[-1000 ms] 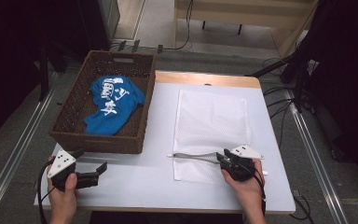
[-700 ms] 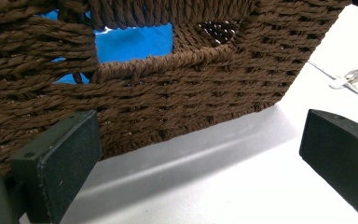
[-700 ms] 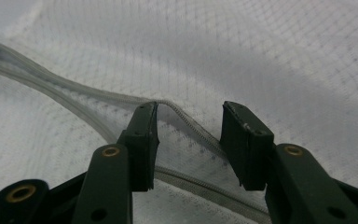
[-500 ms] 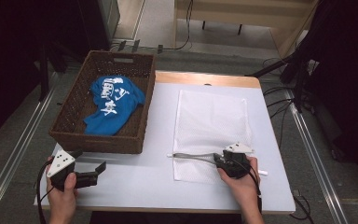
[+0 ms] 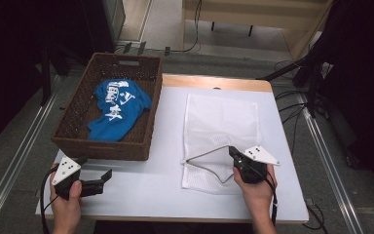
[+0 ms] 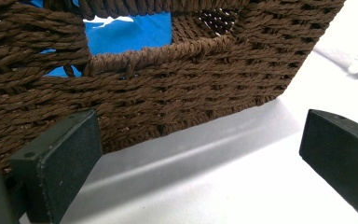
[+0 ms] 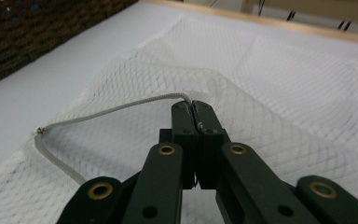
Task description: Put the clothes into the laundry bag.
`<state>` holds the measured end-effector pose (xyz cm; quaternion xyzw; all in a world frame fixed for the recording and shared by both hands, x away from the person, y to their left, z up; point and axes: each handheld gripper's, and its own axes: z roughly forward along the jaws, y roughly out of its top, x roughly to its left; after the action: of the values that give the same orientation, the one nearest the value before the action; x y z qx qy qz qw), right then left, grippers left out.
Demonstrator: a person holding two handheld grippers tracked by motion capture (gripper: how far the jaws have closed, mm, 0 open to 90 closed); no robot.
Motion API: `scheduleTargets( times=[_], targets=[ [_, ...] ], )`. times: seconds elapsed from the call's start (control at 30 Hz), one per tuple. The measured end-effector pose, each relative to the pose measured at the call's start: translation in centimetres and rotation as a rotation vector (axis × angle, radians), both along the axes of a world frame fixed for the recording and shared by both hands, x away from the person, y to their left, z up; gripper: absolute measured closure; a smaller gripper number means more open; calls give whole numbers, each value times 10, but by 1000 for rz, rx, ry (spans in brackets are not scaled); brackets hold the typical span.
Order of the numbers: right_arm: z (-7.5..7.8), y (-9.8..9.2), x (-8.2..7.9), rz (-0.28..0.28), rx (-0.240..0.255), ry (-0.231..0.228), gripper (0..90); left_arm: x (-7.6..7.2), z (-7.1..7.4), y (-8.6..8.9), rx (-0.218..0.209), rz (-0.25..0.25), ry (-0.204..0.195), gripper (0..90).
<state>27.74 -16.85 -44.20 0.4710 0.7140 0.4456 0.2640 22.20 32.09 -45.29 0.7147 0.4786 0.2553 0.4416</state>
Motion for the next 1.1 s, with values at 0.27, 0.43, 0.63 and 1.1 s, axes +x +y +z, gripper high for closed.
scheduleTargets(
  times=[0.27,0.43,0.63,1.1],
  targets=[
    [-22,-1,3,-2,-29,94,782,-1,0,0,0,3,0,0],
    [-29,-3,0,1,-19,135,641,-1,0,1,2,5,2,0],
    [-36,6,1,-100,-157,160,470,-1,0,0,2,5,5,0],
    [-40,24,29,-217,-229,189,501,1,-1,-2,10,13,13,0]
  ],
)
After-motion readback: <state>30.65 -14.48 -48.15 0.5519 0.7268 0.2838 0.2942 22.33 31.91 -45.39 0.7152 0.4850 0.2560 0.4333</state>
